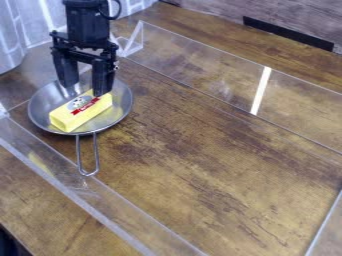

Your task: Remove the yellow object from inside the silver pan and put it on the table

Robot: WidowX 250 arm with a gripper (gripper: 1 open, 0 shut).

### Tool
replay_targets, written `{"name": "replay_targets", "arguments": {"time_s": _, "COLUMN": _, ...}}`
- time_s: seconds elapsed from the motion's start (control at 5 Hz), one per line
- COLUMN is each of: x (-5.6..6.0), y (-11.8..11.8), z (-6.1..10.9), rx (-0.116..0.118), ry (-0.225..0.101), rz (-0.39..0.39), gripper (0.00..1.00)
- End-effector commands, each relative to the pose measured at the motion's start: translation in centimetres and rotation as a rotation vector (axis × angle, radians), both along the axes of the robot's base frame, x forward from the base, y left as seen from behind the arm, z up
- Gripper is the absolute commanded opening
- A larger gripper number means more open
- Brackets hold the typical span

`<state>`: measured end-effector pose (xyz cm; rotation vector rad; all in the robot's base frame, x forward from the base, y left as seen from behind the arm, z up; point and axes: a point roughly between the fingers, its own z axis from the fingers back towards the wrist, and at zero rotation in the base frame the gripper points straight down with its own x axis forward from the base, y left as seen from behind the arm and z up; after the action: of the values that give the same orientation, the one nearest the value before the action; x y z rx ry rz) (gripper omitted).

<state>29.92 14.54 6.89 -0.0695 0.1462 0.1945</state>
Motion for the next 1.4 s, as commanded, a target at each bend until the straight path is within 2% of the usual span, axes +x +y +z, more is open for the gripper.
{"name": "replay_targets", "arguments": {"time_s": 0.0, "x": 0.1, "y": 0.4, "z": 2.4, "rx": 0.031, "ry": -0.081, "rz": 0.014, "gripper": 1.0}}
{"name": "replay_targets", "arguments": {"time_s": 0.4, "x": 0.2, "y": 0.0, "z": 2.2, "rx": 0.019, "ry": -0.093, "rz": 0.013, "gripper": 1.0}}
{"name": "replay_targets", "arguments": {"time_s": 0.6, "x": -0.2, "y": 0.0, "z": 1.4, "rx": 0.019, "ry": -0.095, "rz": 0.008, "gripper": 1.0}}
{"name": "replay_targets", "arguments": {"time_s": 1.2, "x": -1.1, "y": 1.2, "z": -0.9, "rx": 0.042, "ry": -0.111, "rz": -0.005, "gripper": 1.0}}
